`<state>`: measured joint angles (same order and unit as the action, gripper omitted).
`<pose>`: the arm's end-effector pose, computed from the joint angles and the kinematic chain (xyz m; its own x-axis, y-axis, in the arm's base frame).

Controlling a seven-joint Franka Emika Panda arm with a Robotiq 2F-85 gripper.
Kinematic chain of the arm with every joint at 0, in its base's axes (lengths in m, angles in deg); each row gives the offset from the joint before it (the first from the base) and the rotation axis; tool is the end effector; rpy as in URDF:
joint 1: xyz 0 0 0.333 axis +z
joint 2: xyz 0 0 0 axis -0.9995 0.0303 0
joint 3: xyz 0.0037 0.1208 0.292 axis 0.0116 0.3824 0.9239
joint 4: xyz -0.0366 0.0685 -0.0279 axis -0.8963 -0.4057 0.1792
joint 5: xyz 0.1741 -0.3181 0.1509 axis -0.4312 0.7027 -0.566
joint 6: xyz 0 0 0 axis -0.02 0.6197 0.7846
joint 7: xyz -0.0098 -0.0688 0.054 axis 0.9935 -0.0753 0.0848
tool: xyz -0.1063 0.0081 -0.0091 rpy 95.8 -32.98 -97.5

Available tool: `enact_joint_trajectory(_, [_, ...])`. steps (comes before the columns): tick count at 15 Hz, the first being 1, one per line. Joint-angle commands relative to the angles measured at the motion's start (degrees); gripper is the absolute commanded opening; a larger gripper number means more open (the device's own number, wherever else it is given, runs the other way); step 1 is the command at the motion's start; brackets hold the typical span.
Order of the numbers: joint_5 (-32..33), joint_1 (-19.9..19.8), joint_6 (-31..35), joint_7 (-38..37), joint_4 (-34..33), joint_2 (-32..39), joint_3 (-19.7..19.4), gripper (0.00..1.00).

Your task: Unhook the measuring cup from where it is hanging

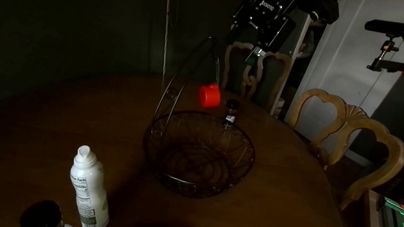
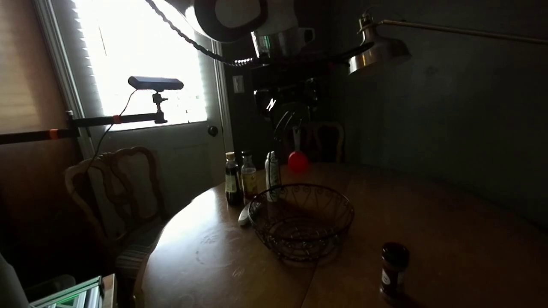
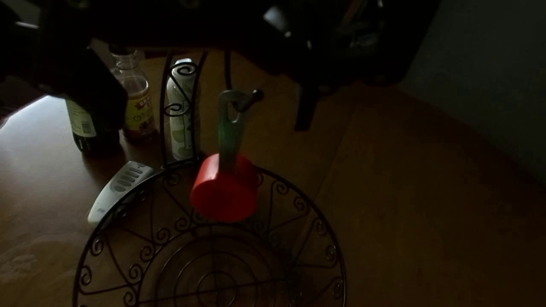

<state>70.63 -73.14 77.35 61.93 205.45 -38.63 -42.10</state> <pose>0.4975 0.0043 0.5044 0.4369 0.8113 0.3884 0.8268 -0.5323 0.1818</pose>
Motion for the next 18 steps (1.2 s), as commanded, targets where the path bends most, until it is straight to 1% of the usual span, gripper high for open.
enact_joint_trajectory(1, [-1.19, -3.09, -0.33, 0.77, -0.16, 0.23, 2.97, 1.0])
enact_joint_trajectory(2, [-5.06, -1.53, -1.58, 3.66, -0.35, 0.31, 1.95, 1.0])
enact_joint_trajectory(3, [-7.54, -1.05, -0.72, 5.14, -0.55, 0.75, 1.86, 1.0])
enact_joint_trajectory(5, [-14.29, -0.29, -1.22, 9.94, -1.27, 1.58, 1.58, 1.0])
enact_joint_trajectory(8, [-20.85, -1.17, -1.65, 15.39, -1.51, 2.89, 2.14, 1.0])
enact_joint_trajectory(13, [-24.99, -4.39, -2.37, 21.44, -2.42, 5.58, 3.17, 1.0])
enact_joint_trajectory(18, [-26.12, -7.48, -5.57, 26.37, -4.07, 7.3, 4.17, 1.0])
